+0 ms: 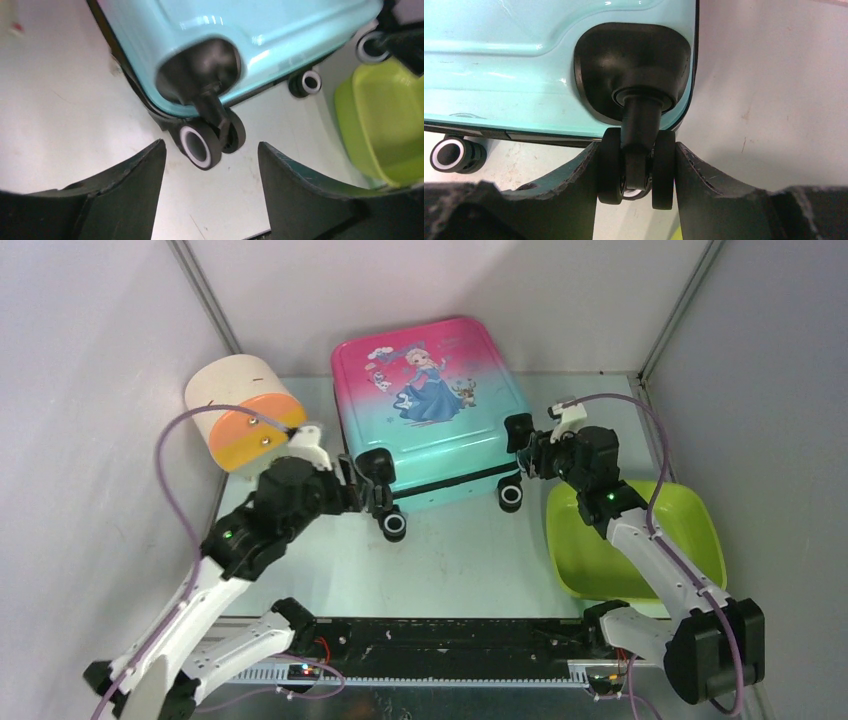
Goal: Open, take out, and arrange the luggage
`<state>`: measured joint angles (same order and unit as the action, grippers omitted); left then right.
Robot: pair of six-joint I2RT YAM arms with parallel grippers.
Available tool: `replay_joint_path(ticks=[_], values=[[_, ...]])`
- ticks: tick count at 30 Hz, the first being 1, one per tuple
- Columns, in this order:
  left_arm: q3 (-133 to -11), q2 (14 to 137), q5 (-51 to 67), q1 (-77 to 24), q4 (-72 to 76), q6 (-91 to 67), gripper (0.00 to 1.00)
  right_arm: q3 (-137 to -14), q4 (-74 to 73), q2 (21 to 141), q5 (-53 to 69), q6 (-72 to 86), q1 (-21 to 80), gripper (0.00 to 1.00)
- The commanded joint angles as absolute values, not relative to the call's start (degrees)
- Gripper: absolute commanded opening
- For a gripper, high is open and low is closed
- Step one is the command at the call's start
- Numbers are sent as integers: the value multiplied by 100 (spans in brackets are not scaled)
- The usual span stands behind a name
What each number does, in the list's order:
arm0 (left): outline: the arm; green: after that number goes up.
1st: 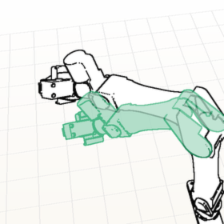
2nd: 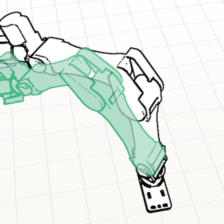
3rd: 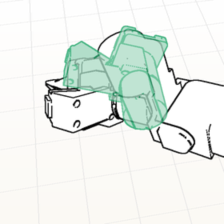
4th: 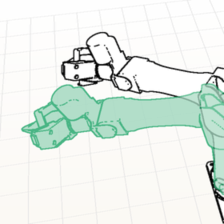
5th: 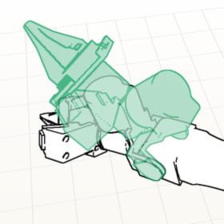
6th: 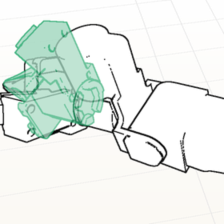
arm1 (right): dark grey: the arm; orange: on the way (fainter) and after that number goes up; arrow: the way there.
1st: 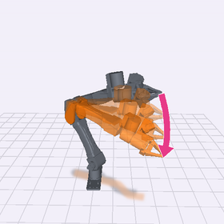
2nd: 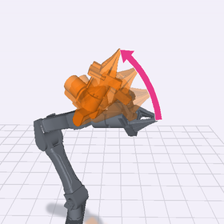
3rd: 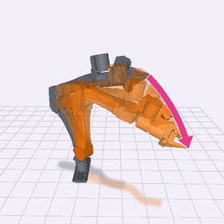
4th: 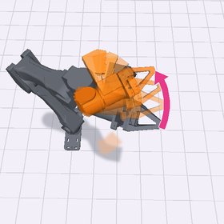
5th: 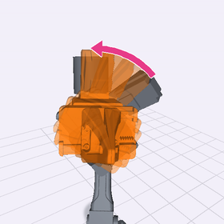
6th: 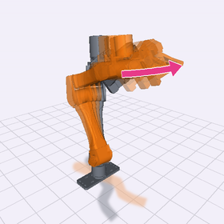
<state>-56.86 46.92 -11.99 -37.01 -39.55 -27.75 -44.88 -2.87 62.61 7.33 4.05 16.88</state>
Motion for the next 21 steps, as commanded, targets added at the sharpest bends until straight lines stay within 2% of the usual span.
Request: replay_joint_path(ticks=[1, 5, 7, 8, 10, 13, 16, 19, 21], values=[[-6343, 4241, -1859, -3381, -4437, -1671, 76, -4500, 663, 6353, 1092, 111, 1345, 33], [-6236, 3903, -1428, -2916, -4227, -1113, 78, -4585, 491, 6294, 1121, 104, 1271, 43], [-5940, 3720, -1288, -2713, -3860, -764, 78, -4774, 181, 6221, 913, 400, 1281, 56], [-5844, 3684, -1126, -2460, -3635, -639, 78, -5019, -232, 6185, 773, 591, 1296, 66], [-5699, 3721, -393, -1759, -3433, -692, 77, -5461, -945, 6153, 416, 1162, 1330, 74], [-5643, 4001, 516, -966, -3173, -913, 77, -5908, -1929, 6032, 36, 2228, 1447, 78], [-5417, 4213, 1312, -390, -2595, -1413, 77, -6100, -2275, 5882, -84, 2860, 1834, 79], [-5116, 4339, 1893, 493, -2093, -2048, 76, -6117, -2457, 5750, -806, 3453, 2668, 80], [-4934, 4386, 1843, 689, -1878, -2190, 75, -6113, -2490, 5768, -1264, 3873, 3238, 80]])
